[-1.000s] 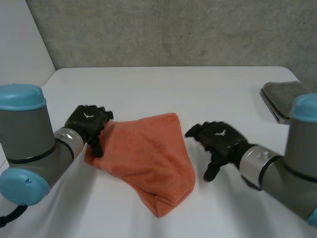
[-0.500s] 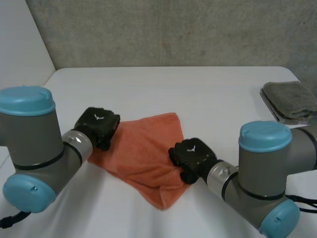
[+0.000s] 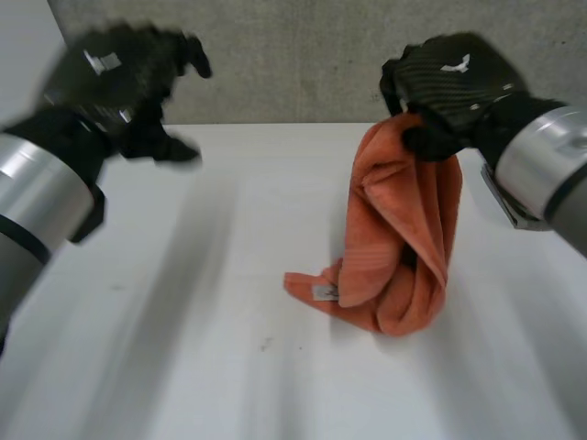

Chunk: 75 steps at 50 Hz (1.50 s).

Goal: Fold the laundry.

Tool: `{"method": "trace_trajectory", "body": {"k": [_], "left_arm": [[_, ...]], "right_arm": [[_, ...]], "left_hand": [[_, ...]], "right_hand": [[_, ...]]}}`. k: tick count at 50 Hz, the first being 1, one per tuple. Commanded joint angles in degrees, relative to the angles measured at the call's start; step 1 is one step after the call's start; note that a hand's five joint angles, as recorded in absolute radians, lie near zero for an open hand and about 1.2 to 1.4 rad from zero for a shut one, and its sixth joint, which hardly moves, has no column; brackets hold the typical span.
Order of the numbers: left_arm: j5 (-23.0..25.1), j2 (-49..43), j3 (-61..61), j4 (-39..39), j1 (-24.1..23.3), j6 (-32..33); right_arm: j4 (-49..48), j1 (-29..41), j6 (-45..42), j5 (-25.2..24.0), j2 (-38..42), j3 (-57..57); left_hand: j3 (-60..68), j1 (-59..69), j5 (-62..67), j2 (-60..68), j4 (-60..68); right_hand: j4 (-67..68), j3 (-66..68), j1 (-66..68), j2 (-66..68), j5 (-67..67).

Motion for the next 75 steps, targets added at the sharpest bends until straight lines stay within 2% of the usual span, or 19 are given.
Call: {"method": "trace_trajectory", "body": {"k": [1, 9, 18, 23, 27, 30, 34, 35, 38, 39, 43, 47, 53, 57, 61, 67, 75], "left_arm": [[0.3, -11.1, -6.3, -1.0, -1.6, -6.9], [1.7, -20.3, -5.6, -1.0, -2.9, -18.7], [8.0, -30.7, 1.0, -1.0, -4.2, -29.2], [8.4, -36.6, 6.2, -0.9, -4.6, -35.4], [8.5, -42.1, 11.7, -0.9, -7.6, -38.5], [8.5, -44.3, 14.2, -0.9, -9.7, -38.7], [8.1, -46.9, 16.9, -0.9, -10.8, -38.8], [7.5, -47.7, 17.3, -0.9, -10.8, -38.8], [6.8, -48.3, 17.6, -0.8, -10.7, -38.7], [5.6, -48.1, 17.6, -0.7, -10.6, -38.7], [0.7, -47.6, 17.6, -0.9, -8.7, -38.0], [-2.1, -45.1, 16.4, -1.1, -5.2, -37.6], [-2.3, -40.2, 12.7, -1.0, -1.5, -35.8], [-2.3, -36.4, 10.1, -0.9, 0.4, -34.4], [-2.4, -33.2, 7.5, -0.8, 1.9, -34.2], [-2.7, -30.0, 4.2, -0.5, 4.5, -34.2], [-2.7, -28.0, 1.1, -0.5, 6.5, -34.2]], "right_arm": [[2.7, 4.2, -0.1, 0.6, 11.7, -4.7], [2.9, 5.4, 0.1, 2.8, 11.8, -4.0], [2.8, 6.2, 0.5, 2.9, 11.8, -2.3], [2.4, 6.7, 2.0, 2.6, 11.7, -0.6], [1.3, 7.0, 3.8, 2.4, 11.5, 0.4], [0.6, 7.1, 4.4, 2.3, 11.3, 0.8], [-0.6, 6.9, 4.5, 2.1, 11.4, 1.3], [-0.8, 6.6, 4.5, 2.0, 11.4, 1.3], [-0.7, 6.5, 4.5, 1.7, 11.4, 1.4], [-0.5, 6.4, 4.5, 1.5, 11.4, 1.4], [0.6, 6.2, 4.6, 2.1, 11.3, 2.6], [3.0, 3.2, 5.1, 2.3, 9.2, 3.9], [6.8, -6.5, 9.0, 1.7, 3.5, 6.9], [8.8, -11.7, 8.5, 0.8, 0.9, 9.4], [12.9, -15.1, 4.2, -0.5, -0.1, 12.5], [20.9, -22.0, -7.8, -3.2, -0.2, 21.2], [19.7, -24.0, -6.5, -7.4, 0.1, 30.7]], "left_hand": [[-24.6, -19.0, -23.6, -24.4, -24.5], [-24.6, -19.0, -23.7, -24.4, -24.5], [-23.4, -17.8, -22.5, -23.2, -23.4], [-21.6, -16.0, -20.6, -21.3, -21.5], [-19.5, -13.9, -18.6, -19.3, -19.5], [-17.4, -11.8, -16.4, -17.1, -17.3], [-3.9, 1.7, -3.0, -3.7, -3.9], [9.1, 14.7, 10.0, 9.3, 9.1], [34.4, 40.0, 35.3, 34.6, 34.4], [38.6, 44.2, 39.5, 38.8, 38.6], [38.6, 44.2, 39.6, 38.9, 38.7], [38.6, 44.2, 39.6, 38.9, 38.7], [38.6, 44.2, 39.6, 38.9, 38.7], [38.6, 44.2, 39.6, 38.9, 38.7], [38.6, 44.2, 39.6, 38.9, 38.7], [38.6, 44.2, 39.6, 38.9, 38.7], [38.6, 44.2, 39.6, 38.9, 38.7]], "right_hand": [[12.0, 12.6, 26.1, 13.4, 14.3], [12.0, 12.6, 26.1, 13.4, 14.3], [12.0, 12.6, 26.1, 13.4, 14.3], [12.0, 12.6, 26.1, 13.4, 14.3], [12.0, 12.6, 26.1, 13.4, 14.3], [12.0, 12.6, 26.1, 13.4, 14.3], [12.0, 12.6, 26.1, 13.4, 14.3], [12.0, 12.6, 26.1, 13.4, 14.3], [12.0, 12.6, 26.1, 13.4, 14.3], [-1.2, -0.7, 12.9, 0.2, 1.1], [-58.0, -57.4, -43.9, -56.6, -55.7], [-58.0, -57.4, -43.9, -56.6, -55.7], [-58.0, -57.4, -43.9, -56.6, -55.7], [-58.0, -57.4, -43.9, -56.6, -55.7], [-53.5, -53.0, -39.5, -52.1, -51.2], [-43.6, -43.0, -29.5, -42.2, -41.3], [-38.2, -37.6, -24.1, -36.8, -35.9]]}}
